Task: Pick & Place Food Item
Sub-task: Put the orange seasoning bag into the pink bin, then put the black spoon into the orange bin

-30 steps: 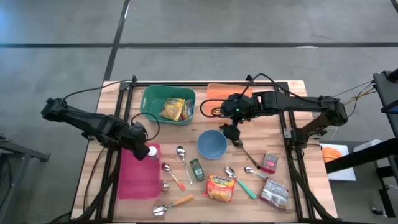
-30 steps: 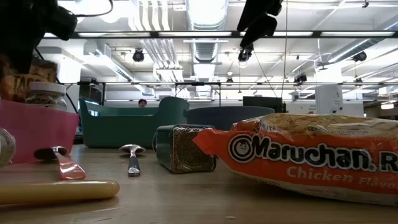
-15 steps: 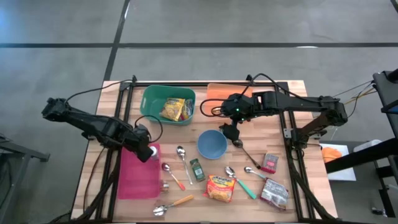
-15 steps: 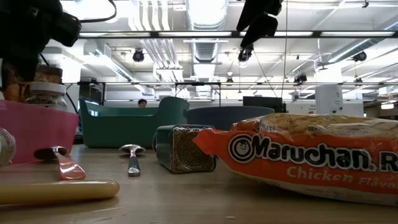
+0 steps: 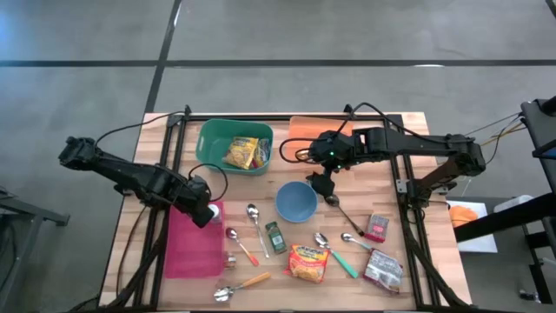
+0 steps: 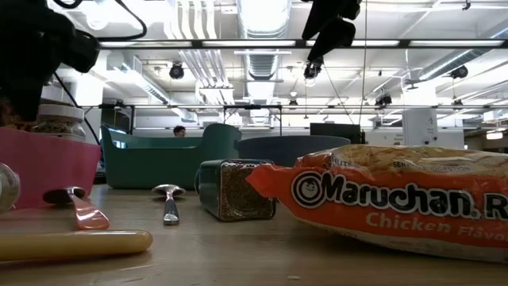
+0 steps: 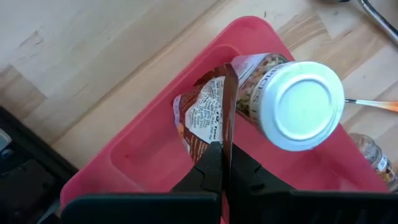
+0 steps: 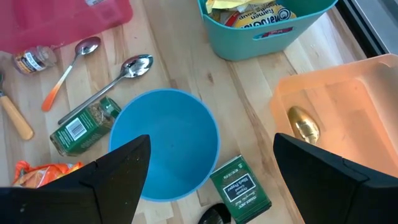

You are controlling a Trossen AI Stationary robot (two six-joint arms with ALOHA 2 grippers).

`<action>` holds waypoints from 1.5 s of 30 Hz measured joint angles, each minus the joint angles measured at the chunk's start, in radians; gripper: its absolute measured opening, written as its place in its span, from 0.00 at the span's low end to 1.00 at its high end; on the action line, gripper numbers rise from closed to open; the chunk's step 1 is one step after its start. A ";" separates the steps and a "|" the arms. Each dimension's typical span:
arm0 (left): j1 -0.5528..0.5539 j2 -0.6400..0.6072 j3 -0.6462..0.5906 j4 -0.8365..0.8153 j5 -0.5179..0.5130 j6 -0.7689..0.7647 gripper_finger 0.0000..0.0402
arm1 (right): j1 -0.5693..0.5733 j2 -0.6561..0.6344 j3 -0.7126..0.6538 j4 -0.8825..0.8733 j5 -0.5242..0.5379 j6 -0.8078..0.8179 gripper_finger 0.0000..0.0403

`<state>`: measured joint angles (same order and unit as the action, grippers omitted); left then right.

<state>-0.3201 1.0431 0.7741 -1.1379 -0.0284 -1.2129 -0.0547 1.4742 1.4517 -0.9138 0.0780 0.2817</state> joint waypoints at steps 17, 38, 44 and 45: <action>0.000 0.000 -0.001 0.001 -0.002 -0.015 0.40 | 0.000 0.000 0.000 -0.003 -0.002 0.006 0.84; 0.001 -0.001 0.123 -0.137 0.003 -0.048 0.62 | -0.005 0.000 -0.001 -0.136 0.062 0.250 0.84; 0.011 -0.001 0.201 -0.161 -0.054 -0.093 0.62 | -0.004 0.000 -0.001 -0.417 0.082 0.532 0.84; 0.016 -0.001 0.221 -0.161 -0.078 -0.093 0.62 | -0.002 0.000 -0.001 -0.463 0.081 0.576 0.84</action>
<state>-0.3042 1.0424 0.9947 -1.2988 -0.1067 -1.3060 -0.0564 1.4742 1.4509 -1.3765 0.1593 0.8572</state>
